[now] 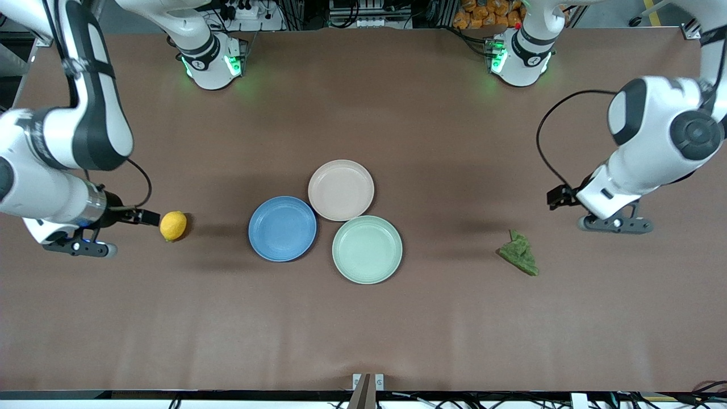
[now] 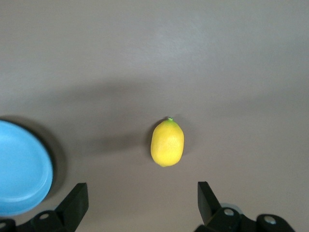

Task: Place lemon and lettuce in plates
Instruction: 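Lower the right gripper onto the lemon while the left gripper reaches the lettuce, then close the right gripper on the lemon while the left gripper grasps the lettuce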

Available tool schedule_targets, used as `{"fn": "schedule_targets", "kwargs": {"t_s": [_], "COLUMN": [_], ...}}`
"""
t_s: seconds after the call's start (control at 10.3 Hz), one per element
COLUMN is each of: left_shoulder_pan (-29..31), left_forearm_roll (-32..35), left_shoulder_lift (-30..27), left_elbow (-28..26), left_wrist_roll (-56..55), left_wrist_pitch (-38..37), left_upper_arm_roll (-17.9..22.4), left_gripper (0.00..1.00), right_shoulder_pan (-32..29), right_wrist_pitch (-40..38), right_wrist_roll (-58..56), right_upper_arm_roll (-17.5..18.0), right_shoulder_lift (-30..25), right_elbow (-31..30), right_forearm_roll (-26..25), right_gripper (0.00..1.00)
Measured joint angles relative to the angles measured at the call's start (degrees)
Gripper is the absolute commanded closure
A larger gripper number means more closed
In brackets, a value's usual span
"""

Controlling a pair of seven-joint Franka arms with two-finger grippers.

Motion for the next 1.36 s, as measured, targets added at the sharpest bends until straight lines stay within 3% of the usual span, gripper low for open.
{"fn": "schedule_targets", "kwargs": {"t_s": [0.49, 0.78, 1.16, 1.26, 1.36], "left_shoulder_pan": [0.0, 0.0, 0.0, 0.05, 0.22], "left_forearm_roll": [2.79, 2.7, 0.01, -0.02, -0.03], "left_shoulder_lift": [11.53, 14.8, 19.81, 21.42, 22.91], "left_elbow": [-0.06, 0.09, 0.17, 0.2, 0.24], "left_wrist_roll": [0.13, 0.13, 0.13, 0.13, 0.13], "left_wrist_pitch": [12.7, 15.06, 19.34, 21.0, 22.56], "left_upper_arm_roll": [-0.69, -0.74, -0.85, -0.87, -0.87], "left_gripper": [0.0, 0.0, 0.0, 0.04, 0.2], "right_shoulder_pan": [-6.53, -6.63, -6.3, -6.3, -6.33], "right_wrist_pitch": [5.8, 7.17, 7.84, 7.83, 7.84], "right_wrist_roll": [1.96, 1.98, 1.34, 0.8, 0.6], "right_upper_arm_roll": [-0.1, -0.05, 0.38, 0.42, 0.42], "right_shoulder_lift": [7.48, 12.25, 14.02, 14.48, 15.13], "right_elbow": [-2.04, -2.36, -2.37, -2.41, -2.46], "right_forearm_roll": [3.61, 6.89, 8.1, 8.1, 8.1], "right_gripper": [0.0, 0.0, 0.0, 0.0, 0.0]}}
